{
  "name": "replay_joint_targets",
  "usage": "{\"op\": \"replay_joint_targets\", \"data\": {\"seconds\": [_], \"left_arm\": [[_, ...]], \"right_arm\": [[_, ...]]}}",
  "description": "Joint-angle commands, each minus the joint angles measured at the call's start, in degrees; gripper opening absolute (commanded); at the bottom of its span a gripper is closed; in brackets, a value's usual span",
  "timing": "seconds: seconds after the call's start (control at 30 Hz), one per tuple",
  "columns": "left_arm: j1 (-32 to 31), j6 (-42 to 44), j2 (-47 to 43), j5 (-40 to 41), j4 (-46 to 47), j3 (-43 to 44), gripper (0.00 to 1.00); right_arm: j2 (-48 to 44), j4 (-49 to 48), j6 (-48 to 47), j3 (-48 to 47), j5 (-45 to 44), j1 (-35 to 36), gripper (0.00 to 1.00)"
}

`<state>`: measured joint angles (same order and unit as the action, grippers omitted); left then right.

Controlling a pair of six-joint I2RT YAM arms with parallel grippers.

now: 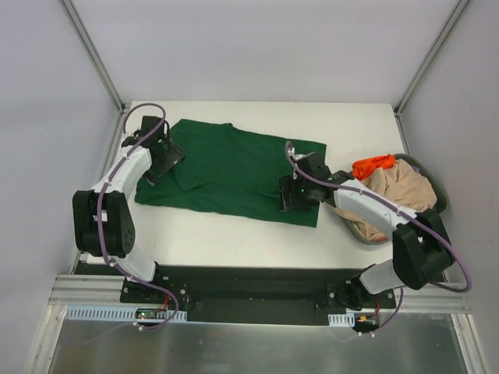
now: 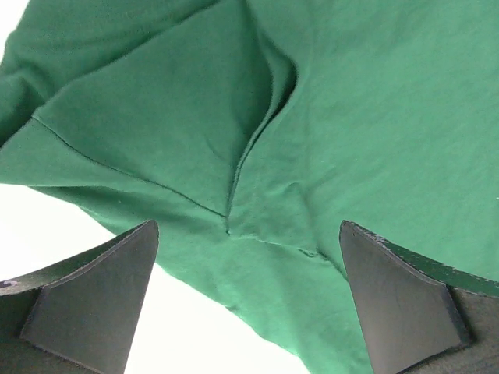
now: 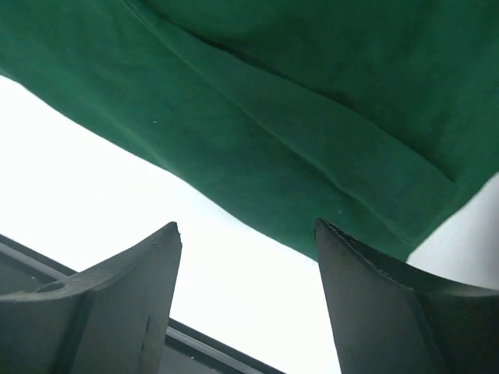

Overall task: Fold and stack the t-shirts
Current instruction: Fold the flattened tshirt in 1/3 of the way

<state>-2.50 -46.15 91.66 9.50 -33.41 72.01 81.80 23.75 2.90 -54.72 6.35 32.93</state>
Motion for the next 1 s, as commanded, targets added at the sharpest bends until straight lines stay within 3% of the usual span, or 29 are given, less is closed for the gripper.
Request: {"op": "replay_joint_targets", "data": {"seconds": [0.0, 0.23, 0.47, 0.67, 0.8, 0.97], "left_arm": [[0.8, 1.6, 1.2, -5.0, 3.6, -4.3, 0.99], [2.1, 1.3, 8.5, -9.3, 4.0, -3.7, 0.99], [3.7, 0.8, 8.5, -6.9, 4.2, -4.9, 0.99], [4.3, 0.3, 7.9, -5.5, 4.4, -5.7, 0.99], [4.8, -0.3, 9.5, -8.1, 5.6, -5.6, 0.99], [5.1, -1.1, 9.9, -8.6, 6.6, -6.9, 0.99]], "right_arm": [[6.9, -2.5, 1.1, -3.0, 1.8, 0.5, 0.72], [13.9, -2.1, 3.3, -7.3, -3.5, -2.5, 0.71], [17.2, -5.8, 4.9, -11.3, -15.0, -6.1, 0.73], [13.7, -5.3, 1.5, -9.9, -8.9, -5.0, 0.76], [9.7, -4.9, -1.9, -6.6, -8.7, -0.9, 0.98], [9.9, -5.6, -1.4, -3.6, -7.5, 2.6, 0.96]]}}
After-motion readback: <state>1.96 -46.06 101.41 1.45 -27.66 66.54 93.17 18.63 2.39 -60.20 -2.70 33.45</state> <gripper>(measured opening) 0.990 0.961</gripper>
